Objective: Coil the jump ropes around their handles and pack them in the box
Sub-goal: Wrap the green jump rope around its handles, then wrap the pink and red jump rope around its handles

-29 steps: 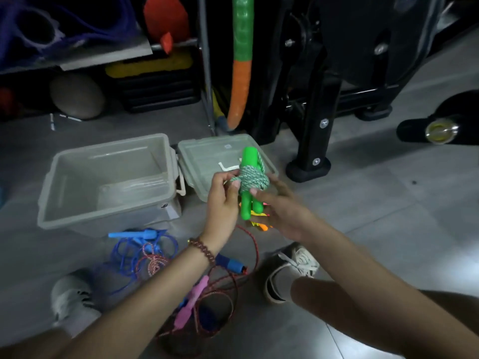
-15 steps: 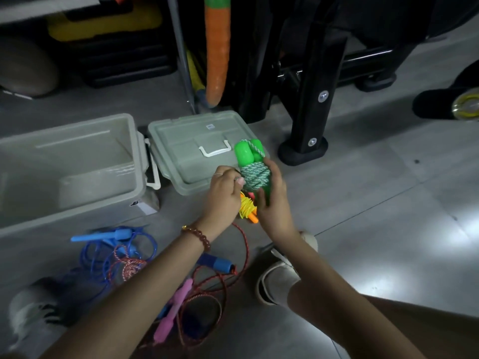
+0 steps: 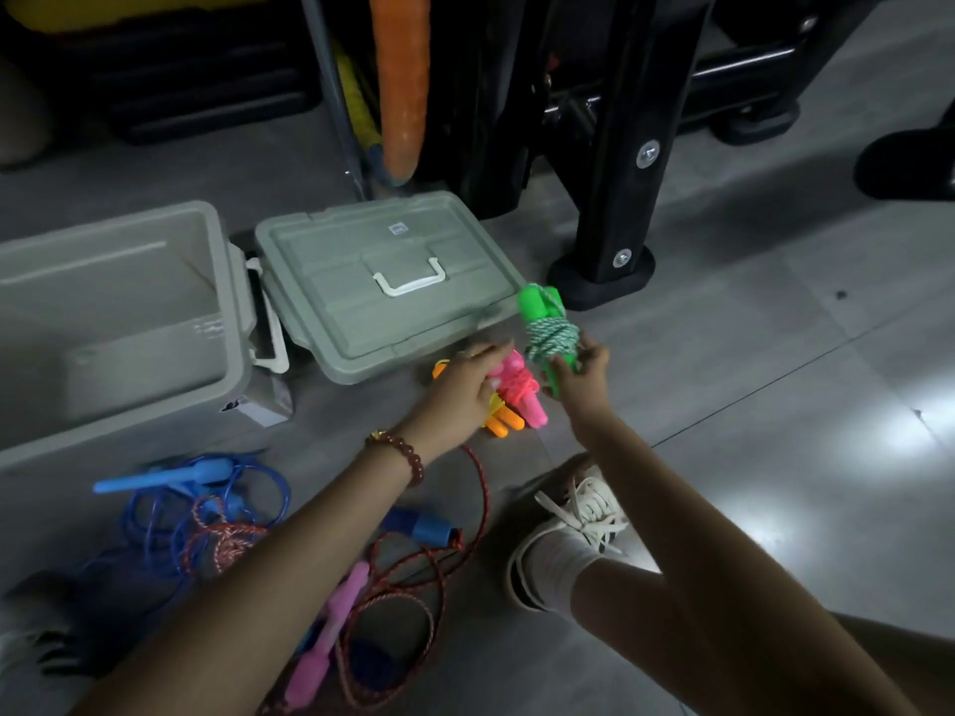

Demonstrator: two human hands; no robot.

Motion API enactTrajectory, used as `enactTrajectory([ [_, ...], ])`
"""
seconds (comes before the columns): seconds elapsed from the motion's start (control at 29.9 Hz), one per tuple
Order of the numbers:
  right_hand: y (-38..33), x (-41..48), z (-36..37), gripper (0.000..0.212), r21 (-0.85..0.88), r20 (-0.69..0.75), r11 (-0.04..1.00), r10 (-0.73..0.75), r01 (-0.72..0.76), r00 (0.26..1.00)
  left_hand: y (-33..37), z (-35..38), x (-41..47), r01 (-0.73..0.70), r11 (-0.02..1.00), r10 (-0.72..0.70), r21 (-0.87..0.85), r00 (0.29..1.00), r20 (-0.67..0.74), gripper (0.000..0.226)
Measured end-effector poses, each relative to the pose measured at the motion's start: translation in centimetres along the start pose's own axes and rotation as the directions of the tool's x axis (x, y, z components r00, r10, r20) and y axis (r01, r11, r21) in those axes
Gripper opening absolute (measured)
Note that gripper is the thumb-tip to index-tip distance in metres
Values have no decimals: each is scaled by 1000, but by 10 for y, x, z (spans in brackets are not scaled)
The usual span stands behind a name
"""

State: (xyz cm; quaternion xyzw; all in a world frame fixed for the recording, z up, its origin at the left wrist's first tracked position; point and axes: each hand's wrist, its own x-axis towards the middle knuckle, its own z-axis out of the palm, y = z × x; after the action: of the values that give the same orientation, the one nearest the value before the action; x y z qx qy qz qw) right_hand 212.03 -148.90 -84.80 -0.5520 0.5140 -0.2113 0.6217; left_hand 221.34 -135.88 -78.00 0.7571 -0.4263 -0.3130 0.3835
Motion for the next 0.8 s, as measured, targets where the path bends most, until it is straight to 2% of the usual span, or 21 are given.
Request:
enactTrajectory([
  [0.1, 25, 34, -16, 35, -138, 15, 977, 168, -164, 986, -17, 0, -4, 47, 990, -53, -133, 998, -41, 40],
  [0.17, 44, 51, -22, 46, -260, 22, 954, 163, -152, 986, -39, -2, -13, 83, 979, -86, -184, 996, -10, 41],
  [0.27, 63, 63, -22, 61, -401, 52, 909, 145, -112, 988, -62, -9, -32, 160, 974, -156, -159, 987, 36, 34],
  [0.37, 62, 43, -15, 67, -579, -65, 815, -19, -22, 998, -76, -16, -50, 214, 963, -211, -165, 977, 38, 29],
  [0.47, 49, 0, 3, 49, -474, -80, 866, -220, 157, 972, -81, -24, -70, 263, 952, -261, -159, 965, 30, 28],
  [0.53, 46, -32, 19, 40, -421, -1, 856, -332, 300, 943, -84, -33, -85, 266, 954, -263, -142, 964, 40, 29],
  [0.57, 50, -45, 28, 37, -392, 54, 858, -340, 333, 939, -85, -37, -95, 267, 955, -264, -130, 964, 39, 30],
  [0.63, 59, -72, 48, 28, -312, 193, 900, -254, 305, 948, -90, -43, -119, 301, 947, -300, -115, 954, 20, 29],
  [0.73, 83, -110, 78, 38, -253, 408, 947, -83, 199, 909, -102, -52, -165, 360, 921, -372, -148, 926, -66, 27],
  [0.8, 98, -138, 93, 35, -313, 502, 929, -17, 199, 865, -119, -58, -201, 377, 918, -390, -124, 915, -103, 31],
])
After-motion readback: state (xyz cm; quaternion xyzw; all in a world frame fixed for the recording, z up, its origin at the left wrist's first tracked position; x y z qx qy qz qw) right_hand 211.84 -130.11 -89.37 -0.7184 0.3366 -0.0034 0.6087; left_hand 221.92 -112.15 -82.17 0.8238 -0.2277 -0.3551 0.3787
